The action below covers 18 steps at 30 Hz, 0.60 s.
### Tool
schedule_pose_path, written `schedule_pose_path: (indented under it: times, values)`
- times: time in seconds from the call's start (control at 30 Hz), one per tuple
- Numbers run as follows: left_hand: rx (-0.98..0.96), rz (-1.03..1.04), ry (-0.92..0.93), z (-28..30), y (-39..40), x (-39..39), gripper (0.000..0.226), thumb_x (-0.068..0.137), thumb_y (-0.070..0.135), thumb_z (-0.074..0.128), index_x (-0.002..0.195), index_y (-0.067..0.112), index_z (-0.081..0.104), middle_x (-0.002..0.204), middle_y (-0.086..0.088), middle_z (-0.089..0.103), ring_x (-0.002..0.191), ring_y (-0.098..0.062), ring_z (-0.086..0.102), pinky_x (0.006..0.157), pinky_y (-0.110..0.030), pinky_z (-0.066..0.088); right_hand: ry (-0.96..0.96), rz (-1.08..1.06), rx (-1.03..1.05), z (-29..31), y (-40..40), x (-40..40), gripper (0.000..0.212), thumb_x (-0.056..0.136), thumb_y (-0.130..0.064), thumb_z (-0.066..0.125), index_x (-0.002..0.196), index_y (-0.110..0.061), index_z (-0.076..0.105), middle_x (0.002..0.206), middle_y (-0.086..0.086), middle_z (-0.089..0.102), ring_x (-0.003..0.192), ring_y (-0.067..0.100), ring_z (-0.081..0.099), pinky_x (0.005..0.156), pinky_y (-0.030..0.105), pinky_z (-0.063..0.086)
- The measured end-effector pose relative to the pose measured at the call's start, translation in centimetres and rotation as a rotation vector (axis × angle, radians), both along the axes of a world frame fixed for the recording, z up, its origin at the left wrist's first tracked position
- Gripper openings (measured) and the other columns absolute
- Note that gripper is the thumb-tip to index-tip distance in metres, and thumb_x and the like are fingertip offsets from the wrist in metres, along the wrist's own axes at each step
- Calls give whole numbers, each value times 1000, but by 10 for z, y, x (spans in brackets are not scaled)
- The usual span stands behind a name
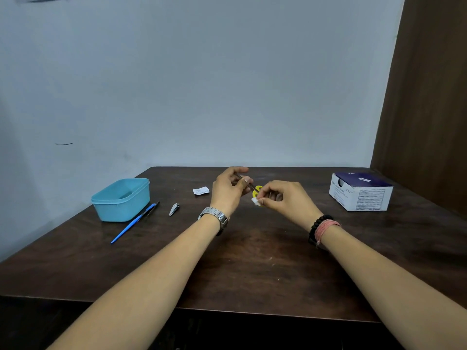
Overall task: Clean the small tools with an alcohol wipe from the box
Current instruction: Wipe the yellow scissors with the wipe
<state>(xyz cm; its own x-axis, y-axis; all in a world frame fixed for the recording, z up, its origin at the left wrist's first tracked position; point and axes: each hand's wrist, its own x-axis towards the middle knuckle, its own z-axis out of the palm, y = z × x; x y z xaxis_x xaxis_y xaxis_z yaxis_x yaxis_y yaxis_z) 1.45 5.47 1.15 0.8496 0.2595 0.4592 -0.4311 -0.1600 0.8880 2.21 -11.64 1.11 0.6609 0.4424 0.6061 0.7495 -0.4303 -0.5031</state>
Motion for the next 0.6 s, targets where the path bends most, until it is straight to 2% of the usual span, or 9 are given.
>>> schedule_pose_path:
  times: [0.2, 0.3, 0.4, 0.6]
  values:
    - [-53, 55, -8, 2, 3, 2, 19, 92, 1, 58, 105, 15, 62, 83, -4, 71, 71, -12, 63, 73, -26, 57, 25, -47, -20, -3, -2, 5, 7, 78, -12, 74, 77, -19, 73, 70, -8, 65, 61, 3, 51, 59, 12, 38]
    - [-74, 50, 3, 2, 2, 2, 21, 93, -1, 55, 106, 14, 61, 85, -6, 70, 71, -13, 61, 73, -25, 57, 37, -102, 11, -5, -3, 10, 7, 77, -14, 76, 75, -20, 72, 66, -9, 63, 58, 3, 49, 58, 17, 40]
    - [-52, 43, 10, 1, 3, 3, 21, 93, 1, 55, 106, 16, 61, 86, -5, 71, 70, -12, 61, 74, -27, 57, 25, -125, 39, -4, -3, 12, 8, 77, -16, 76, 76, -22, 71, 67, -8, 63, 59, 3, 49, 59, 22, 44]
    - [27, -44, 29, -2, -2, 3, 19, 93, 3, 57, 107, 15, 62, 83, -4, 71, 71, -15, 62, 74, -29, 56, -1, -103, 78, -4, -3, 11, 8, 78, -14, 75, 77, -21, 71, 65, -8, 62, 57, 5, 48, 58, 20, 41]
